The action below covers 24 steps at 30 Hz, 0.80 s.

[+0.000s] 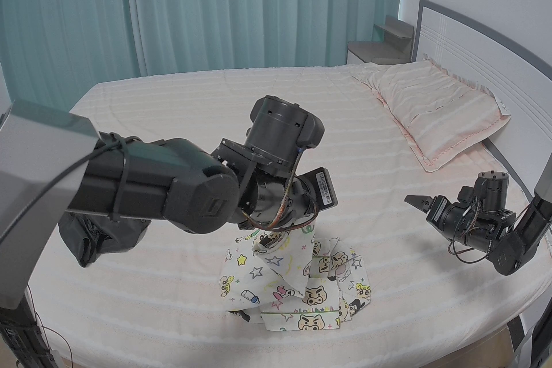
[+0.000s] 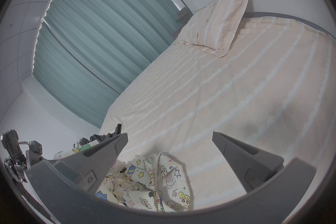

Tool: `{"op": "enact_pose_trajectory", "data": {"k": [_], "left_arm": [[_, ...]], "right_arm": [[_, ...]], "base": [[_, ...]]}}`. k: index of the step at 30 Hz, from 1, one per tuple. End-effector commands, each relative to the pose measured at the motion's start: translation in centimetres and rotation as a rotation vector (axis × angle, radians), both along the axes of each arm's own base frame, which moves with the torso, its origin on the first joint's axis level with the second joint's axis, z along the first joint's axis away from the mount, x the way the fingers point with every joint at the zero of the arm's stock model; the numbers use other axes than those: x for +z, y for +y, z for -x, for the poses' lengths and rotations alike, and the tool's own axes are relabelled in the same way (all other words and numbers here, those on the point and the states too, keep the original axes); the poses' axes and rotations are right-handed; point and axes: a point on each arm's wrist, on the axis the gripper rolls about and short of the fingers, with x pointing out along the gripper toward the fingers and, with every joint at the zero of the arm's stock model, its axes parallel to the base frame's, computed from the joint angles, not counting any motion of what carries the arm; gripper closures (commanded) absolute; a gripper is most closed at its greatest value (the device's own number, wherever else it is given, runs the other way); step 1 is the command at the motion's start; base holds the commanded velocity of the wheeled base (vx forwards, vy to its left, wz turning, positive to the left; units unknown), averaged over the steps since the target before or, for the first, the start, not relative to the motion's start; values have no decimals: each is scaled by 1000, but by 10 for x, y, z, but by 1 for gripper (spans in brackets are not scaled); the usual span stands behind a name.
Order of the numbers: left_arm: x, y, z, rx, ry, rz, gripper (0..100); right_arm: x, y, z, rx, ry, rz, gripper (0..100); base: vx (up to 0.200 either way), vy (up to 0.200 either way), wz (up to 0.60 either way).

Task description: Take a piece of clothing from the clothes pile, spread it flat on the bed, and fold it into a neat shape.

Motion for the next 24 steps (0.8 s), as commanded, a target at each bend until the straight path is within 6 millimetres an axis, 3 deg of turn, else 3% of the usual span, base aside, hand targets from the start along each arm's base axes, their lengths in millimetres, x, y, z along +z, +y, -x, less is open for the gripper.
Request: {"op": "enact_pose_trajectory", "data": {"k": [1,5,6,19,23,24], "left_arm": [[-3,-3,-2,-9,6,1,100],[-3,-3,0,-64,40,37,100],[-3,-3,0,-76,46,43,0],[-4,-5,-1,-52,106,109,0],[-6,1,-2,-14,134,120,0],[-7,10,-5,31,156,137,0]], "right_arm": [[-1,0,0,2,2,0,0],[-1,0,0,2,2,0,0],[-1,0,0,2,2,0,0],[-1,1,0,3,3,0,0],[-1,1,0,3,3,0,0],[-1,1,0,3,5,0,0]], "base": [[0,0,0],[0,0,0],[0,0,0],[0,0,0],[0,0,0],[0,0,0]]}}
